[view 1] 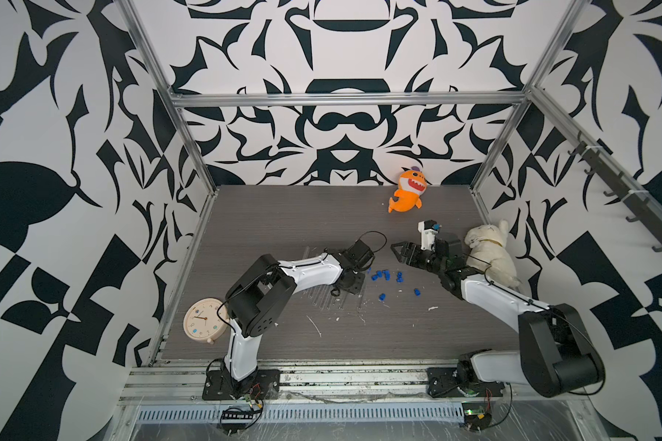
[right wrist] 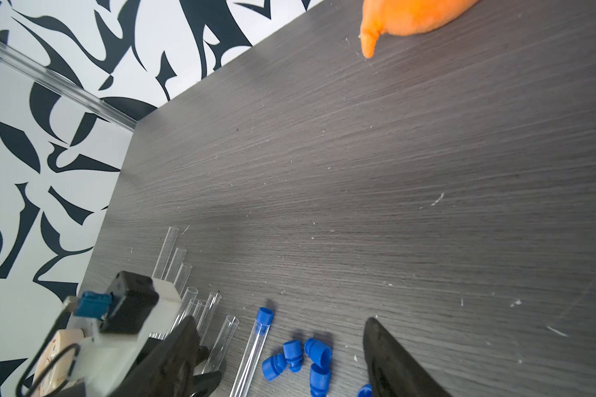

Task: Remove stoppers from test tubes
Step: Place the test tube at the center of the board, then pick up the test tube at the center of the board.

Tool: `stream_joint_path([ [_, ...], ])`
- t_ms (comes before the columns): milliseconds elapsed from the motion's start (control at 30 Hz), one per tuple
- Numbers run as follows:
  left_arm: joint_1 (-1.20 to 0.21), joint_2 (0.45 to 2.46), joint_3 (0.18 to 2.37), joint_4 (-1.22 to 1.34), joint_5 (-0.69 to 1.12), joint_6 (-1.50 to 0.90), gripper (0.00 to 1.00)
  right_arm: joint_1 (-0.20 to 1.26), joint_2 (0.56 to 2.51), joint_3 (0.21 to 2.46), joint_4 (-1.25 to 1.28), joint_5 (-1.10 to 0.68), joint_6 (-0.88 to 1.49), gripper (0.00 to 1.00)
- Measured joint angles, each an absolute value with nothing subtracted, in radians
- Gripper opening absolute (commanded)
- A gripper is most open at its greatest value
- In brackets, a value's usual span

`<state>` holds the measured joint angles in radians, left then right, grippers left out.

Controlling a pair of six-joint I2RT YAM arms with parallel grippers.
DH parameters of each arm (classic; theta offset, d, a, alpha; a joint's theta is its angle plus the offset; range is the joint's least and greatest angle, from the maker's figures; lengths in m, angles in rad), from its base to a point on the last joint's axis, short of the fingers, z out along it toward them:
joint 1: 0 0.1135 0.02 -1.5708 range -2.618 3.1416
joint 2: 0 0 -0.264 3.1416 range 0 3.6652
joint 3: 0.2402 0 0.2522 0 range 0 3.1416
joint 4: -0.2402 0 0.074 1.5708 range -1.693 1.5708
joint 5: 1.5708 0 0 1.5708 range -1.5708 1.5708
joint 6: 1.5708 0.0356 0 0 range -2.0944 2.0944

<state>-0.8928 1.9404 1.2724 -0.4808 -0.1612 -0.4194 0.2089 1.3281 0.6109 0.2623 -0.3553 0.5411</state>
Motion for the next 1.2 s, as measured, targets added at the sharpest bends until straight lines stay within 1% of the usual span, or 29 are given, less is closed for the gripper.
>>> stream_joint_path([
  [333,-0.916,1.911,1.298,-0.527,-0.187,-0.416,0.43,0.191,1.29,0.576,0.236,-0.356,0.524,0.76],
  [667,-0.968,1.9,1.349,-0.536,-0.187,-0.419,0.43,0.156,1.256,0.535,0.205,-0.362,0.519,0.78],
  [733,-0.978,1.908,1.37,-0.536,-0.185,-0.42,0.42,0.147,1.25,0.535,0.199,-0.362,0.519,0.8],
  [800,-0.985,1.926,1.395,-0.533,-0.18,-0.421,0.42,0.14,1.249,0.535,0.199,-0.363,0.518,0.85],
  [867,-0.989,1.946,1.41,-0.527,-0.178,-0.422,0.41,0.138,1.248,0.533,0.198,-0.363,0.519,0.87],
  [1200,-0.991,2.056,1.469,-0.546,-0.183,-0.423,0.39,0.102,1.219,0.508,0.192,-0.366,0.516,0.88],
])
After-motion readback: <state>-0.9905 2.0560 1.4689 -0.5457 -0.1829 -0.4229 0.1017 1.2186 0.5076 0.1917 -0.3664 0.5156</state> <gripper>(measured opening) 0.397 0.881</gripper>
